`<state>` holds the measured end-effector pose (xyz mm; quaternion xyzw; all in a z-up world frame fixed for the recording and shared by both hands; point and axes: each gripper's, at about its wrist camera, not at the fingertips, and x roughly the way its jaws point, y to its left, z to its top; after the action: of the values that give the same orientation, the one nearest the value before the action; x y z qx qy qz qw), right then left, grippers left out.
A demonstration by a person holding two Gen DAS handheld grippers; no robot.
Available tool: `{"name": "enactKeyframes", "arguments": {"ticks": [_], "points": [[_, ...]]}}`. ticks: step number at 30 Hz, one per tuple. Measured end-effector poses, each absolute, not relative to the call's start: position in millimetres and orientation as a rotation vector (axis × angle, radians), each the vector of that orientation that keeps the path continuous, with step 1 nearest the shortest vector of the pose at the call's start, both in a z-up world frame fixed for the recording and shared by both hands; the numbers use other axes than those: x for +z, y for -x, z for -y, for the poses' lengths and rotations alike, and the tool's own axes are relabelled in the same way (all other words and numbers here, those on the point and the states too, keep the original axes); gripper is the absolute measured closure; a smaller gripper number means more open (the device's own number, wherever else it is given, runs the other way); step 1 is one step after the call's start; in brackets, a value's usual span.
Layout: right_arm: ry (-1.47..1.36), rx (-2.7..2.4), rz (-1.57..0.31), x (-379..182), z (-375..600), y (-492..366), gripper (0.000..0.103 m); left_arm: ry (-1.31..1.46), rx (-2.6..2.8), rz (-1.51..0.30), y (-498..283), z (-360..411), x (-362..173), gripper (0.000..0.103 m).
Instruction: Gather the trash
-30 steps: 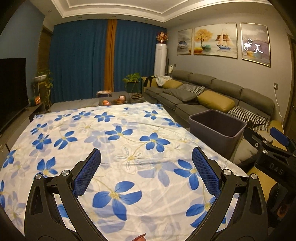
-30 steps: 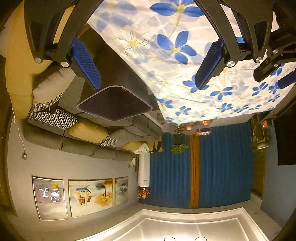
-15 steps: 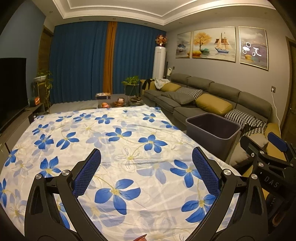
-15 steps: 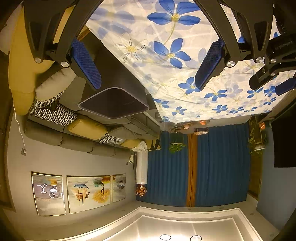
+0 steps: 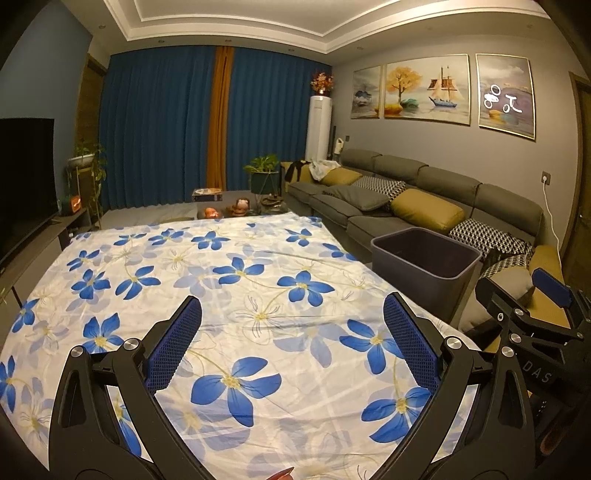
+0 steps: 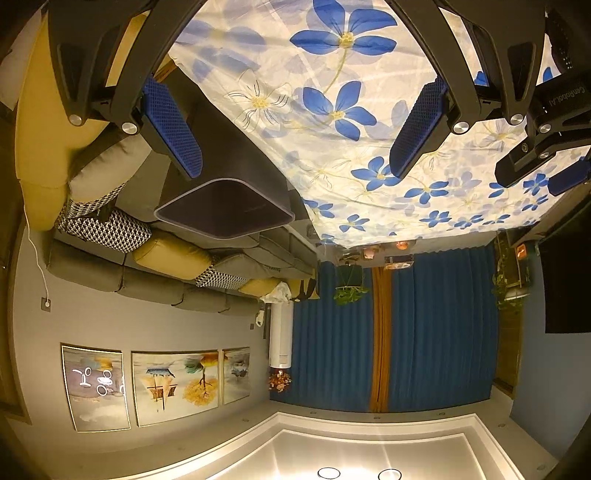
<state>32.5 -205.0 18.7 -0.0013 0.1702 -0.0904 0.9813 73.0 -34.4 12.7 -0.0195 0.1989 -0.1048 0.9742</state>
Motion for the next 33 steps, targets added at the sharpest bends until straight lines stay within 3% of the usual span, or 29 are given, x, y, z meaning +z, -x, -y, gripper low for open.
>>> {"name": "enactKeyframes", "arguments": {"ticks": [33], "points": [[-0.011,-0.183,-0.343,16.3,203.4,-32.3,0.005,0.034,-0.209,-0.394,-70.5,32.0,15.3,0.006]]}}
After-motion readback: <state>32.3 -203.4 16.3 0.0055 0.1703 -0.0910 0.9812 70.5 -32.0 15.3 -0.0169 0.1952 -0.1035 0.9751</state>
